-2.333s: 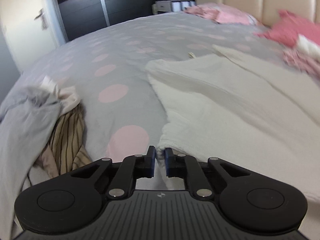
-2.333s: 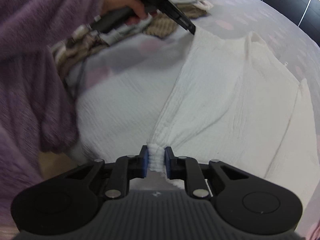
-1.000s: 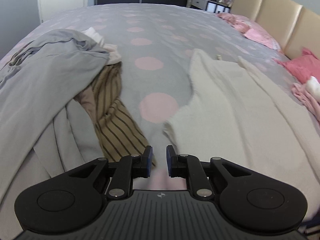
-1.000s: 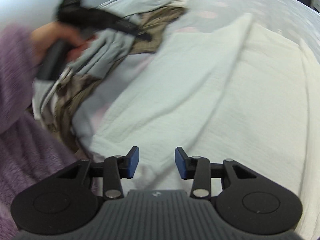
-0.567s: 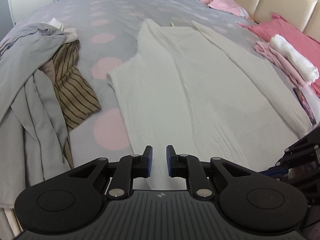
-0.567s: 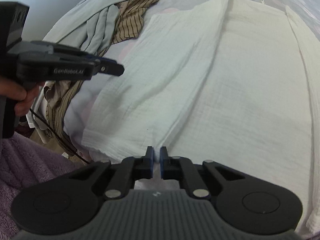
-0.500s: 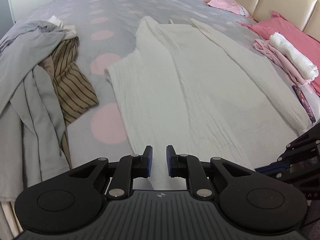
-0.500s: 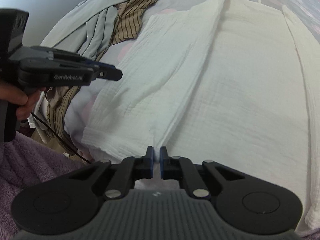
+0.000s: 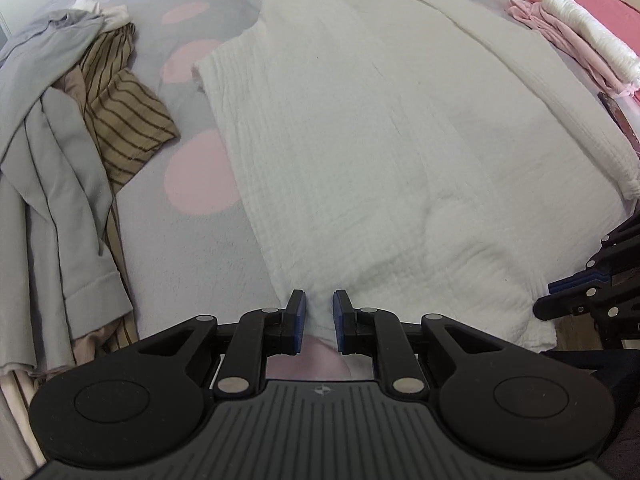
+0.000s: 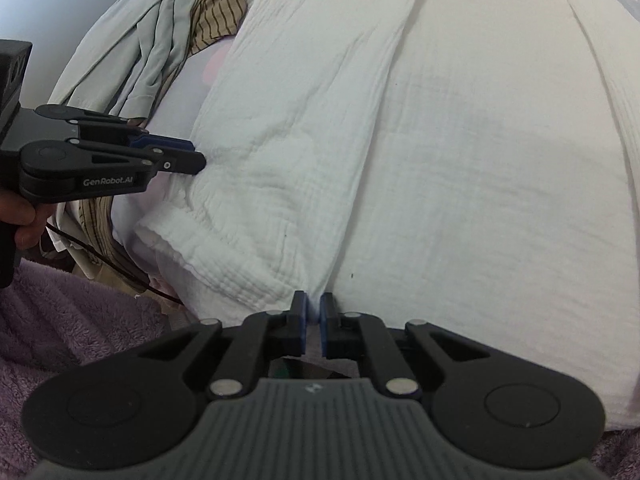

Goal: Fold clothes

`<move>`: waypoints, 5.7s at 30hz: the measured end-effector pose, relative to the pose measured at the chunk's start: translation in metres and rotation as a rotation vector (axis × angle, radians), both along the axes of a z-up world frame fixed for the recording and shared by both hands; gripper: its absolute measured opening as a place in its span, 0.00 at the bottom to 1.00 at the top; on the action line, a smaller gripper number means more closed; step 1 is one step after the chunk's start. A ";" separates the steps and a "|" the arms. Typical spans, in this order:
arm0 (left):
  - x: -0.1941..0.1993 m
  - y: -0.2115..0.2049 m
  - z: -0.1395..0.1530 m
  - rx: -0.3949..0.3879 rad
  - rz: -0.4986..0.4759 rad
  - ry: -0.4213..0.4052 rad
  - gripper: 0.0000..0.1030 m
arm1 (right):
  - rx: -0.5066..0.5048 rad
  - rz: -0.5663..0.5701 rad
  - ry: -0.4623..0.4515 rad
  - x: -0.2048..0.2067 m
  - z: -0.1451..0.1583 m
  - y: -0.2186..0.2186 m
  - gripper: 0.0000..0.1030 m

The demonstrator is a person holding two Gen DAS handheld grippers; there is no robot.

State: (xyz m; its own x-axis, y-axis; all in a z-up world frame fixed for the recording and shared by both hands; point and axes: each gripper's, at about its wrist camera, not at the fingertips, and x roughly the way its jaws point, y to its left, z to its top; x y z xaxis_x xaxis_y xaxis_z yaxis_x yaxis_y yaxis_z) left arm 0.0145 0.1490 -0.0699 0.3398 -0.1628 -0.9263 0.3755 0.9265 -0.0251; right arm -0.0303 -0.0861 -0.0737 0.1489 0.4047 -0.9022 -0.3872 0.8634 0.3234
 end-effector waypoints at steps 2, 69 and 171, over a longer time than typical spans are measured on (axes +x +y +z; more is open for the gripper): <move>-0.007 0.003 0.003 0.009 0.015 0.006 0.13 | -0.019 0.021 0.001 -0.002 0.001 0.001 0.11; 0.051 -0.129 0.005 -0.254 -0.075 0.286 0.13 | 0.022 -0.159 -0.075 0.005 0.011 -0.070 0.39; 0.187 0.038 0.013 -0.317 0.529 0.045 0.57 | 0.114 -0.098 -0.128 0.033 0.002 -0.045 0.20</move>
